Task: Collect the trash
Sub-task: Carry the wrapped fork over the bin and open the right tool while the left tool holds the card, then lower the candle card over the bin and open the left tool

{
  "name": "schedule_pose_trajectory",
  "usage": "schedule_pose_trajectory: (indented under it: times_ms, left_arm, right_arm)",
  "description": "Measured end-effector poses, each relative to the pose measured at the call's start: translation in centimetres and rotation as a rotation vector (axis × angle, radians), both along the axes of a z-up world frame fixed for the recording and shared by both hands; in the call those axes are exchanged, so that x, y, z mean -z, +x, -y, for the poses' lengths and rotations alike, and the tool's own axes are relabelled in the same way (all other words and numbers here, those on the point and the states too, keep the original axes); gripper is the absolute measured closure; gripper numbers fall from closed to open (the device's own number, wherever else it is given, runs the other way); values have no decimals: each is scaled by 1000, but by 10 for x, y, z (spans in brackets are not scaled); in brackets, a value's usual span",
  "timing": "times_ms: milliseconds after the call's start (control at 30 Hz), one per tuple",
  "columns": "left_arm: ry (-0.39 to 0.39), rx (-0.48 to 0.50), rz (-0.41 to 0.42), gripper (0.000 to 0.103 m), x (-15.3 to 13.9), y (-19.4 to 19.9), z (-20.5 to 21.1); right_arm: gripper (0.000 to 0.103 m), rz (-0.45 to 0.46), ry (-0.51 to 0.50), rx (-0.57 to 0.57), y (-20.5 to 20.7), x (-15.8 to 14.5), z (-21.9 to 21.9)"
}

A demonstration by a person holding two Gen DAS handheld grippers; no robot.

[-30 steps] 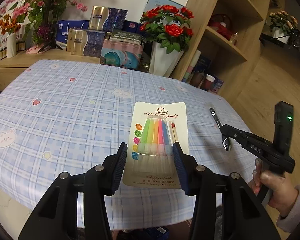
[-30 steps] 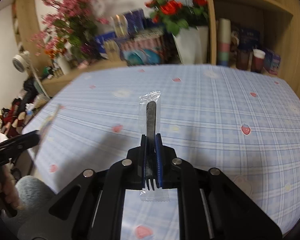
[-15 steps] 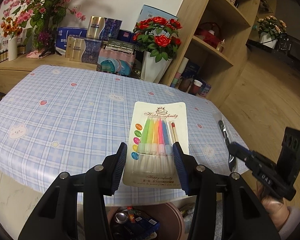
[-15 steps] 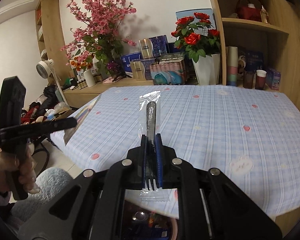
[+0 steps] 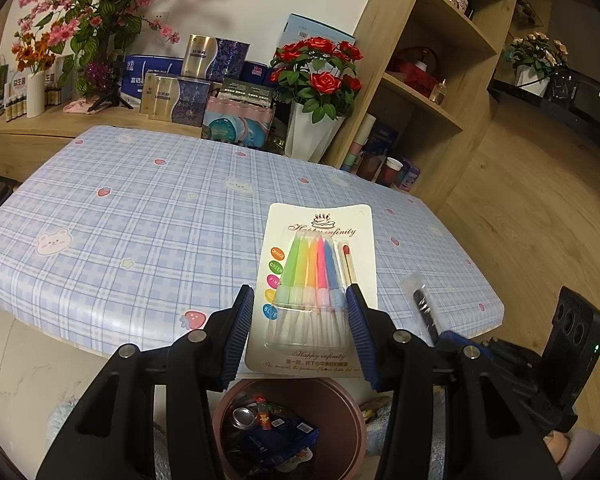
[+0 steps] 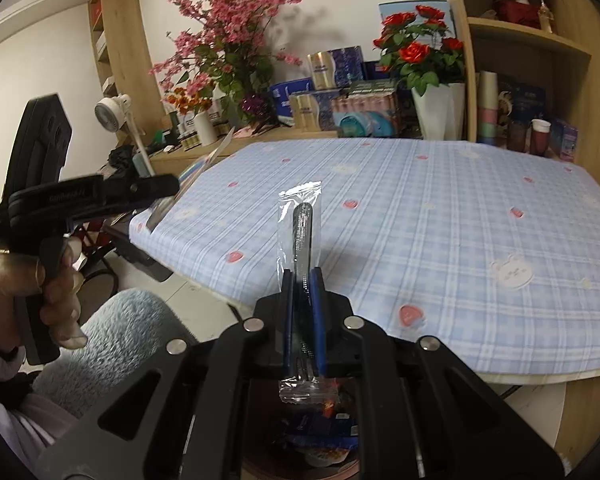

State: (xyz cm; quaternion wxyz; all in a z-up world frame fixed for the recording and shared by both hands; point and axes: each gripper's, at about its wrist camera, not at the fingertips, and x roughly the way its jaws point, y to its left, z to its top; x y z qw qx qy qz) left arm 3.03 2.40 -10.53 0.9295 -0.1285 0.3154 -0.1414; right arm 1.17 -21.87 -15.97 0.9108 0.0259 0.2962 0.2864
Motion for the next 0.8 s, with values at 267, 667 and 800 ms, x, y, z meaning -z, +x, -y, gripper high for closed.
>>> schedule_pose_trajectory:
  times_ms: [267, 667, 800]
  left_arm:
    - [2, -1, -13, 57, 5, -2, 1]
    - [38, 30, -17, 57, 14, -6, 15]
    - [57, 58, -20, 56, 19, -7, 24]
  right_arm:
    - [68, -51, 31, -30, -1, 12, -5]
    - [6, 65, 4, 187, 6, -5, 20]
    - [6, 100, 0, 258, 9, -11, 33]
